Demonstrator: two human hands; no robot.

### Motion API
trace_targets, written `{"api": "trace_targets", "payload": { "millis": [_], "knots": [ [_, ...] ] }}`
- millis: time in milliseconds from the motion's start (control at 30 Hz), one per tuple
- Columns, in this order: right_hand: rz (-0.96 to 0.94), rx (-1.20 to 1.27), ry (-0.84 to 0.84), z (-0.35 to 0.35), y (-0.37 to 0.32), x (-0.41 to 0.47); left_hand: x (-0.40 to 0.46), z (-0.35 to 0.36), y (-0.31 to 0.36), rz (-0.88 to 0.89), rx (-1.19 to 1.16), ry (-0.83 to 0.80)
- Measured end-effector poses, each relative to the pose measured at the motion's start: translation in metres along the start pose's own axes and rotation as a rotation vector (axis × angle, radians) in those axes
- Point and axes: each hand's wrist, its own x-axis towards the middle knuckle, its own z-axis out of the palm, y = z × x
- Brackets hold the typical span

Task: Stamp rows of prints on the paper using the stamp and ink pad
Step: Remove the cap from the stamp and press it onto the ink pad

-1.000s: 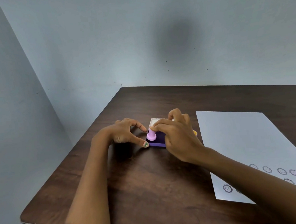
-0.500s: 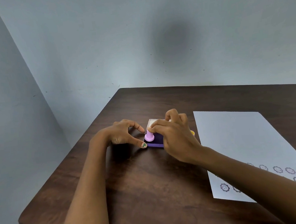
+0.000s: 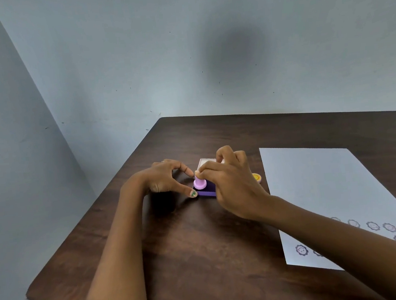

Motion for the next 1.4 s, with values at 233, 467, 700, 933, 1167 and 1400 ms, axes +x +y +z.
{"api": "trace_targets", "payload": {
  "millis": [233,467,700,933,1167,1400],
  "knots": [
    [-0.017,-0.008,-0.004,-0.002,0.000,0.001,0.000,0.000,0.000,0.002,0.001,-0.002],
    [-0.027,-0.019,0.019,0.000,0.001,-0.001,-0.001,0.000,0.000,0.003,0.010,0.007],
    [-0.027,0.000,0.028,-0.001,-0.002,-0.002,0.000,0.000,0.001,0.003,0.019,0.004],
    [0.134,0.177,0.086,0.008,-0.009,0.005,0.000,-0.001,0.001,0.007,0.021,0.000],
    [0.233,0.352,0.041,0.012,-0.007,0.012,0.002,-0.001,0.000,0.009,0.024,-0.006],
    [0.283,0.455,0.027,0.012,-0.006,0.012,0.004,-0.001,-0.001,0.006,0.026,-0.012]
  ]
}}
